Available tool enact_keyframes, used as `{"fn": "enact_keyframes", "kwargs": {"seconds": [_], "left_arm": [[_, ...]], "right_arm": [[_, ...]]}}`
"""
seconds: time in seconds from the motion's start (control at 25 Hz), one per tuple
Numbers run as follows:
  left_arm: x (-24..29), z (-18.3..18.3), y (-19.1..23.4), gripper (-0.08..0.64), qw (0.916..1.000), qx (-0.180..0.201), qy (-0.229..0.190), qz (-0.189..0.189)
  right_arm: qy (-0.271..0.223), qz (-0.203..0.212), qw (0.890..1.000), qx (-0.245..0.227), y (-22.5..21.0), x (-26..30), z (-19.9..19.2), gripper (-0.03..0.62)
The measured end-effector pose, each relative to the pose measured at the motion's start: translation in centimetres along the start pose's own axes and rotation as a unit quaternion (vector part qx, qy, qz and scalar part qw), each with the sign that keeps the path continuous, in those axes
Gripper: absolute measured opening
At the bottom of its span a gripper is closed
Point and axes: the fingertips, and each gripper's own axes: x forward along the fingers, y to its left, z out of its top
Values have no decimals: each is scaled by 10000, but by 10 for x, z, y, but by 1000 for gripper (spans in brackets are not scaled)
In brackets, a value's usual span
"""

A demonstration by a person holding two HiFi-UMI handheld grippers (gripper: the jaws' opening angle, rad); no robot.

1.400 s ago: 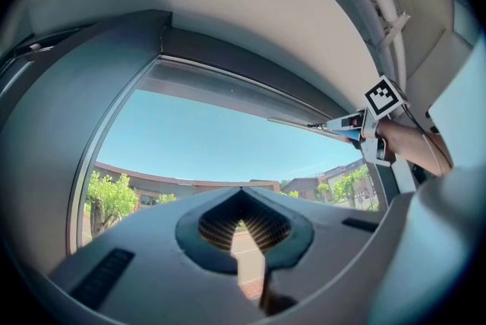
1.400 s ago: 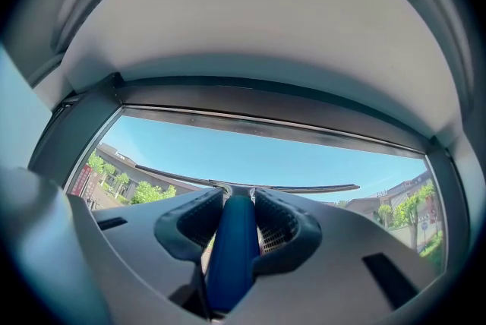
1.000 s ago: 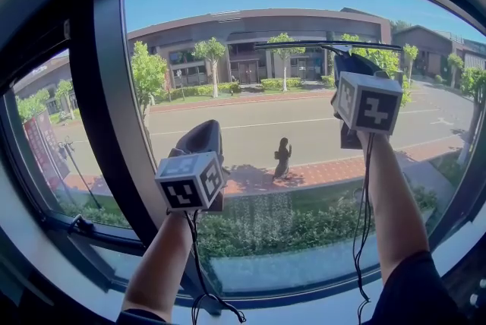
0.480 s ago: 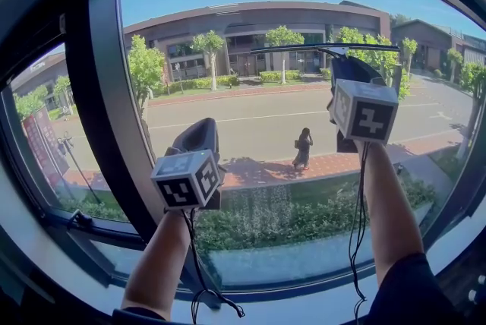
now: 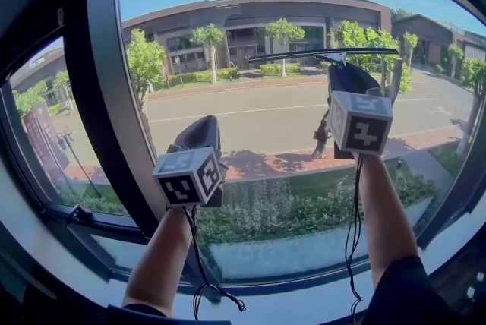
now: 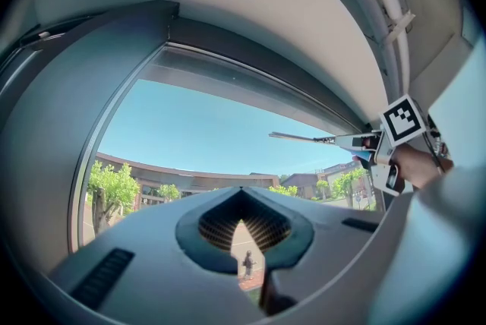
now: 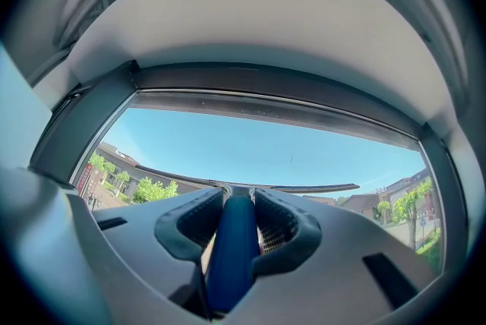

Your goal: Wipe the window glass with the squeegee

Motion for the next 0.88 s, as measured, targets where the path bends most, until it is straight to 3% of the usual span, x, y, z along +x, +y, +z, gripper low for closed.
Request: {"fn": "enact_keyframes", "kwargs": {"seconds": [0.88], "left_arm": [[-10, -21, -15, 2, 9997, 74, 149, 166]], "right_arm": [[300, 7, 9994, 174, -1, -31, -51, 131]]}}
